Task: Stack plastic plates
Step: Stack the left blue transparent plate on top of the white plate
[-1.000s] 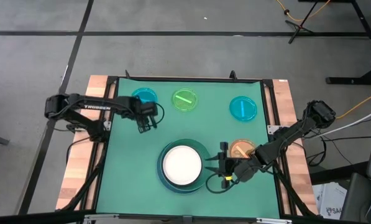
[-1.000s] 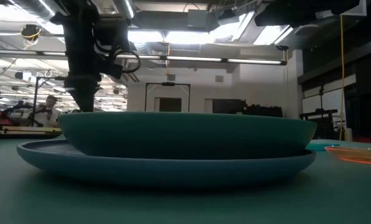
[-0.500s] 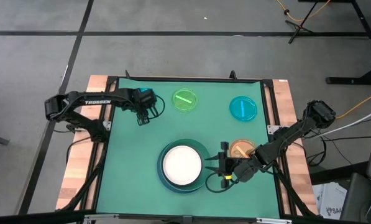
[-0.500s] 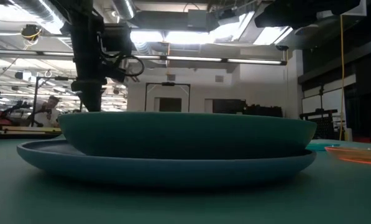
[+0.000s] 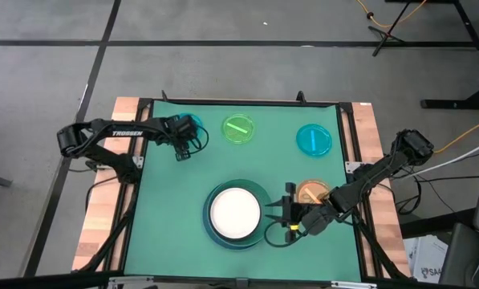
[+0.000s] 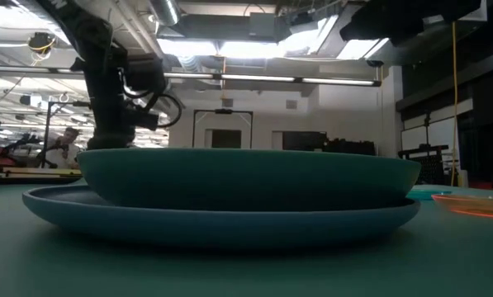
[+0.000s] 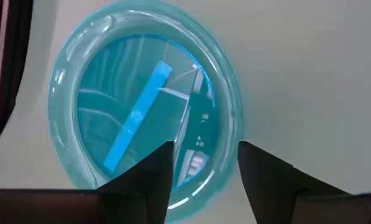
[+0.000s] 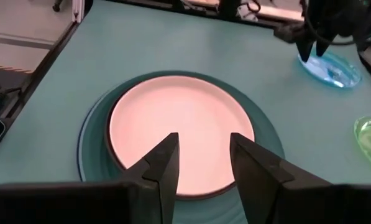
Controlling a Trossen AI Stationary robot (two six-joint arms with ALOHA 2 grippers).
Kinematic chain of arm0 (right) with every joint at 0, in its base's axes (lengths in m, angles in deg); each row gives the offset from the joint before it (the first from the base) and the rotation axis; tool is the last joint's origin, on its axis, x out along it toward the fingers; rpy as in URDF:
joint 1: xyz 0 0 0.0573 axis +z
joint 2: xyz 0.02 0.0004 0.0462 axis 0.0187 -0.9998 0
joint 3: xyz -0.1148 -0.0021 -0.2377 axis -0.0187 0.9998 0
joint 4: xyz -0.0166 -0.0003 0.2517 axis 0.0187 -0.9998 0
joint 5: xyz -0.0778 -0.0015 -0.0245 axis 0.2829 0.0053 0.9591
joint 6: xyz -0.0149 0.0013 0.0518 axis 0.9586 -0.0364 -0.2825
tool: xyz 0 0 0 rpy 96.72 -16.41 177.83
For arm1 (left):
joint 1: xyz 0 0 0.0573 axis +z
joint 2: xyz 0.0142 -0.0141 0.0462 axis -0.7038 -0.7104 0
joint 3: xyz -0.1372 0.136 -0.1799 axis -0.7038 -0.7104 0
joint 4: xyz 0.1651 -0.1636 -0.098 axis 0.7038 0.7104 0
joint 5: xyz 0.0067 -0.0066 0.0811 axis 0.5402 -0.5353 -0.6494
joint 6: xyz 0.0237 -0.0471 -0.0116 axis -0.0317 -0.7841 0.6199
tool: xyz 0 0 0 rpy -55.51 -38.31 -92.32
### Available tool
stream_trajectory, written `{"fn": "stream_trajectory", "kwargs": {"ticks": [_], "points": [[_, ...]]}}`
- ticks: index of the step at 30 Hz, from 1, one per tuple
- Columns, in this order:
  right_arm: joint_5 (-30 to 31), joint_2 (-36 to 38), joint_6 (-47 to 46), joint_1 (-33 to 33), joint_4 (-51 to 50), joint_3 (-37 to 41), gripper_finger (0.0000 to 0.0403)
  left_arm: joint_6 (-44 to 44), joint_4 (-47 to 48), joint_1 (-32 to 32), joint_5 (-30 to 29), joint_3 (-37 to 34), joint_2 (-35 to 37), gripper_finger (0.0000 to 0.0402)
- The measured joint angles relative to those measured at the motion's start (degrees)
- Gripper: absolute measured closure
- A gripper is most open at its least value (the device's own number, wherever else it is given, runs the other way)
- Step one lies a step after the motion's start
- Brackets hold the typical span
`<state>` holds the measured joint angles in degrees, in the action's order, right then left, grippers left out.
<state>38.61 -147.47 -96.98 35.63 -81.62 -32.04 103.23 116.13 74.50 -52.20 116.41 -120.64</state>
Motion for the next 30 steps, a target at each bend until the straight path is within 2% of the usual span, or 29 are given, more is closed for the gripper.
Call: {"fn": "stream_trajectory", "kwargs": {"ticks": [7, 14, 23, 26, 30], "points": [[0.0, 0.0, 3.0, -0.4, 2.2, 0.0, 0.0269, 2.1, -1.5, 1.4, 3.4, -1.8, 0.0, 0.0230], [0.1, 0.0, 3.0, -0.9, 2.2, 0.0, 0.0269, 2.2, -3.8, 1.4, 1.5, -2.4, -0.4, 0.0230], [0.4, 0.0, 4.3, -0.9, 2.3, 0.0, 0.0269, 3.7, -5.2, 1.3, -0.3, -2.2, -4.7, 0.0231], [0.4, 0.0, 4.3, -0.9, 2.3, 0.0, 0.0269, 3.8, -5.2, 1.3, -0.2, -2.2, -4.9, 0.0243], [0.4, 0.0, 4.3, -0.8, 2.0, 0.0, 0.0269, 5.0, -5.1, 1.3, 0.6, -2.2, -4.9, 0.0288]]}}
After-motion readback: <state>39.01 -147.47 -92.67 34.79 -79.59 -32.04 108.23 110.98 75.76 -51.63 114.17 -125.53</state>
